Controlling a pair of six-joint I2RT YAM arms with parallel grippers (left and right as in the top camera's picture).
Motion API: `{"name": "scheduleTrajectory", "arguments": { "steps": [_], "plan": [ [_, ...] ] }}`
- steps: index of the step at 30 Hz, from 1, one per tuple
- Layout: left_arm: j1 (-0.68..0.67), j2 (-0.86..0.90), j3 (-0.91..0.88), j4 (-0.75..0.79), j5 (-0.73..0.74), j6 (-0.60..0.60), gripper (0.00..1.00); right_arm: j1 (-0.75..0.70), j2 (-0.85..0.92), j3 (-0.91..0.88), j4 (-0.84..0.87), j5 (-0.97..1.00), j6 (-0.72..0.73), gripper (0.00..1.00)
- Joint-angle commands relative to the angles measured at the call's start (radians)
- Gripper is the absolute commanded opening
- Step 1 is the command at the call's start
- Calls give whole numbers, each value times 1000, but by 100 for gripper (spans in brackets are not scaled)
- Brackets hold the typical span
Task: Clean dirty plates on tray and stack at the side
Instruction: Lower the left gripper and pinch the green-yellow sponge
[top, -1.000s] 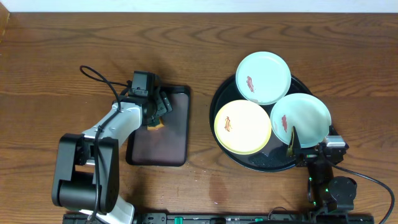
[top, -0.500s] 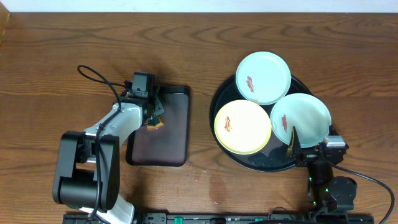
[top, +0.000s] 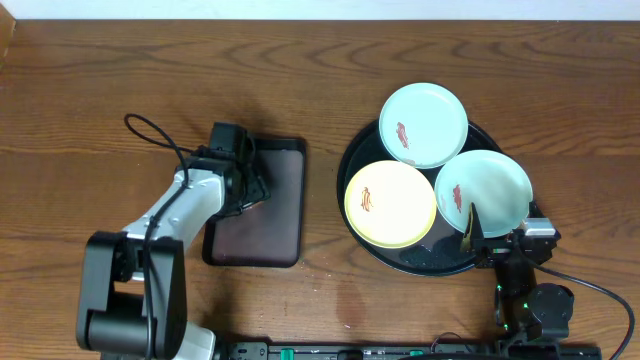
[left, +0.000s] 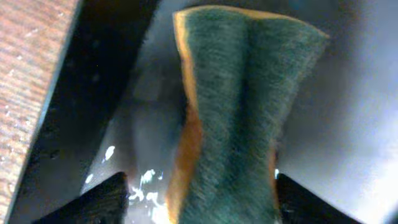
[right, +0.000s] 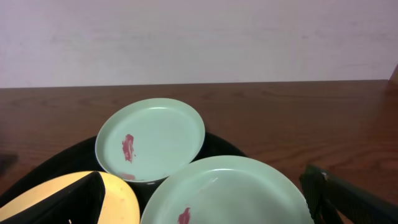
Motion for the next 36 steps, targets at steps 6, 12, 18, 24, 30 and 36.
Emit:
{"name": "scheduleTrajectory", "arguments": {
  "steps": [6,12,18,24,30,36],
  "plan": [
    [3,-19,-8,51,2,1,67,-2,-5,-2,-4,2,-15,99],
    [3,-17,-8,108,-146,7,68,-2,-5,-1,-4,2,-15,99],
    [3,-16,-11,112,-90,24,65,-2,-5,-2,-4,2,-15,99],
    [2,8,-11,125,-48,24,63,-2,-5,-2,-4,2,-15,99],
    [2,56,-11,134,-21,24,52,-2,-5,-1,-4,2,-15,99],
    [2,50,-11,132,-21,24,19,-2,-5,-1,-4,2,-15,99]
  ]
}}
